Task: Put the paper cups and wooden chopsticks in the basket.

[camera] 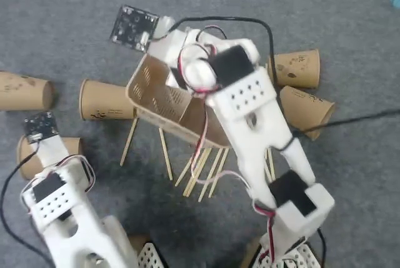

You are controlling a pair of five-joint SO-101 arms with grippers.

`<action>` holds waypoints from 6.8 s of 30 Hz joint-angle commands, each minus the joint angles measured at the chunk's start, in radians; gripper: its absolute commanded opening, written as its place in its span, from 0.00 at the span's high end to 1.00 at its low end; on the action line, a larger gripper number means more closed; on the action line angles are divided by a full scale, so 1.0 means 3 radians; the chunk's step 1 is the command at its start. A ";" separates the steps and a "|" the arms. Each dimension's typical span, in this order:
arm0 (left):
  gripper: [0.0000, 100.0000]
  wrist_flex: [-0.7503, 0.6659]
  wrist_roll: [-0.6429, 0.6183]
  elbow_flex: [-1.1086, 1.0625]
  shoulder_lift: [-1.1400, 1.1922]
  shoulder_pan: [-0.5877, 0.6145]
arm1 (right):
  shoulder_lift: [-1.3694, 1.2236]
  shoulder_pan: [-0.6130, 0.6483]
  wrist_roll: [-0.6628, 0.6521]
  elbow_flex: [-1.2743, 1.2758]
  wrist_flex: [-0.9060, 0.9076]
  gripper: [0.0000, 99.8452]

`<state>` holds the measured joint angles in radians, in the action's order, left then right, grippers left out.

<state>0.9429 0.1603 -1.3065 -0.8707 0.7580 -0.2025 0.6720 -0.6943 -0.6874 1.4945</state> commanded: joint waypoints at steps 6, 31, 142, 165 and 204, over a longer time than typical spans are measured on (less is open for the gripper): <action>0.82 -0.0066 -0.0056 0.0079 -0.0051 0.0026 | -0.0381 -0.0207 -0.0036 -0.0210 -0.0422 0.99; 0.82 -0.0066 -0.0046 0.0074 -0.0036 0.0020 | -0.0309 -0.0611 0.1432 -0.1841 0.0780 0.80; 0.82 -0.0107 -0.0041 0.0038 -0.0046 0.0020 | -0.1061 -0.1281 0.3657 -0.1115 0.0601 0.99; 0.82 -0.0102 -0.0041 0.0038 -0.0046 0.0020 | -0.1112 -0.1256 0.3734 -0.1110 0.0836 0.99; 0.82 -0.0107 -0.0041 0.0038 -0.0046 0.0020 | -0.0355 -0.1210 0.3473 -0.1320 0.0985 0.78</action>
<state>0.9413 0.1603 -1.3065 -0.8707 0.7580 -0.4710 0.2977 0.3905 -1.0203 1.7354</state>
